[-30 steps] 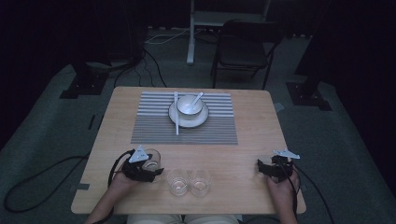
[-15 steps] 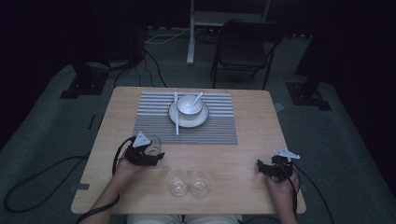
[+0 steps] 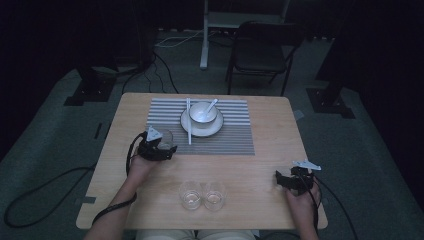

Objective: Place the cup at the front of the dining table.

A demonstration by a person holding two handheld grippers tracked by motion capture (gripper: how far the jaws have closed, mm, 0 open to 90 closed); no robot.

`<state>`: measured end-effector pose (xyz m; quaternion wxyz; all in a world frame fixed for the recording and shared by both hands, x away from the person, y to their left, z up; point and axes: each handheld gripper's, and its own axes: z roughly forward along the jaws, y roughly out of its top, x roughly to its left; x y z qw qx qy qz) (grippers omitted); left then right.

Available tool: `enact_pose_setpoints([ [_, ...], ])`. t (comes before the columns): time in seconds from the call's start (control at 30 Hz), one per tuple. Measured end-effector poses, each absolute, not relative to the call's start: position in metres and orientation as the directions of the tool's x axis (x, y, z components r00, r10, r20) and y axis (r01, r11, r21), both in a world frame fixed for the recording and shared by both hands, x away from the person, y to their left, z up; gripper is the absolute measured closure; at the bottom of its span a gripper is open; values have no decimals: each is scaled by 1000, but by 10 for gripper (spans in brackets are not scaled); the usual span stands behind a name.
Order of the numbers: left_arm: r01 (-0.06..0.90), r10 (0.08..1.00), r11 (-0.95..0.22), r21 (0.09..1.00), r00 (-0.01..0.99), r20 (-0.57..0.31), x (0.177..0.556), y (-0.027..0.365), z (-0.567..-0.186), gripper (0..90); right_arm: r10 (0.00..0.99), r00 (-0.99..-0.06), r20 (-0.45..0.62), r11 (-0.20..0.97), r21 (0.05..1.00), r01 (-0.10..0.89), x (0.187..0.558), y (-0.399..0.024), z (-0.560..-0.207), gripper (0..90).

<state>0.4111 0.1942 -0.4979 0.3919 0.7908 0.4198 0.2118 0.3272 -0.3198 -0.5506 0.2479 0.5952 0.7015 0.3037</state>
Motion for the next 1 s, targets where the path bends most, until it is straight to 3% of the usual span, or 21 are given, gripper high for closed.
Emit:
enact_pose_setpoints([
  [0.3,507,887,-247,826,462,-18,443,190,-496,215,986,-169,14,107,721,684,327,-320,-551,116],
  [0.8,584,926,-185,791,372,-58,489,175,-520,214,986,-169,14,107,721,684,327,-320,-551,117],
  [1.0,607,938,-203,768,346,-26,496,170,-528,214,986,-169,14,107,721,685,327,-320,-551,117],
])
